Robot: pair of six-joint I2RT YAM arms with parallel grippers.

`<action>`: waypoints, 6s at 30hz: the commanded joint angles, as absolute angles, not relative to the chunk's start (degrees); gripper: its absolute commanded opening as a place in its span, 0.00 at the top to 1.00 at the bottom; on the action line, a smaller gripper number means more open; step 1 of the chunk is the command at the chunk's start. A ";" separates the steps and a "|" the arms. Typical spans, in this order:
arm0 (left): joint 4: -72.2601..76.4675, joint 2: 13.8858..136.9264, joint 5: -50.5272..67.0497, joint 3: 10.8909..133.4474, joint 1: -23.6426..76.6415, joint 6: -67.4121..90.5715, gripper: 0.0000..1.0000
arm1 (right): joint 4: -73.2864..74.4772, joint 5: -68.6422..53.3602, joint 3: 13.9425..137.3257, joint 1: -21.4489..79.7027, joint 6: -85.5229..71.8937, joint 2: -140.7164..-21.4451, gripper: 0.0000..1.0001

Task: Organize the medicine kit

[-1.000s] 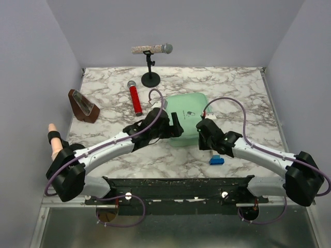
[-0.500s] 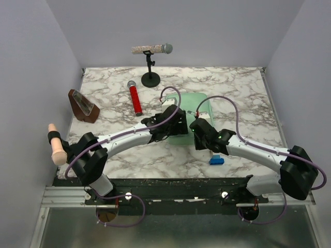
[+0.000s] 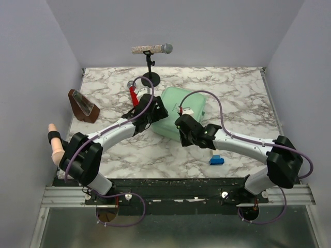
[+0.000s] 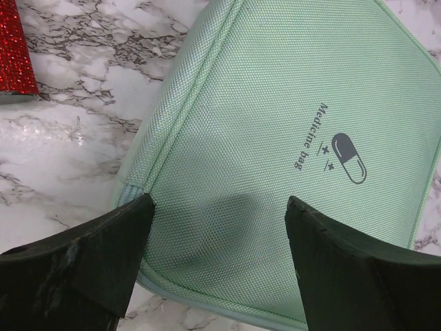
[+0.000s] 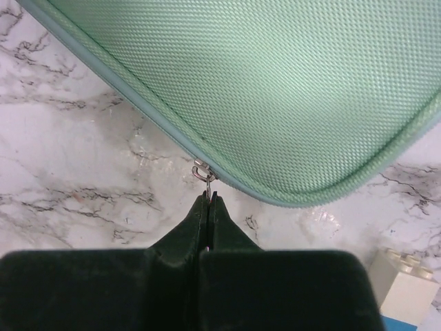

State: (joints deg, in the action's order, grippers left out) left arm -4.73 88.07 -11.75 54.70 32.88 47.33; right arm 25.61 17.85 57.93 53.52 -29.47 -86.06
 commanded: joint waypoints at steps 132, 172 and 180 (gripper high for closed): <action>-16.88 73.64 -13.79 51.24 44.19 60.99 0.01 | 25.49 12.22 37.35 34.80 -30.41 -66.53 0.99; -8.17 85.60 -13.88 54.75 50.10 66.36 0.01 | 28.21 16.09 43.24 42.10 -32.08 -72.25 0.99; -7.48 87.19 -13.71 50.81 45.71 66.36 0.15 | 28.12 16.87 44.12 45.87 -32.43 -73.82 0.99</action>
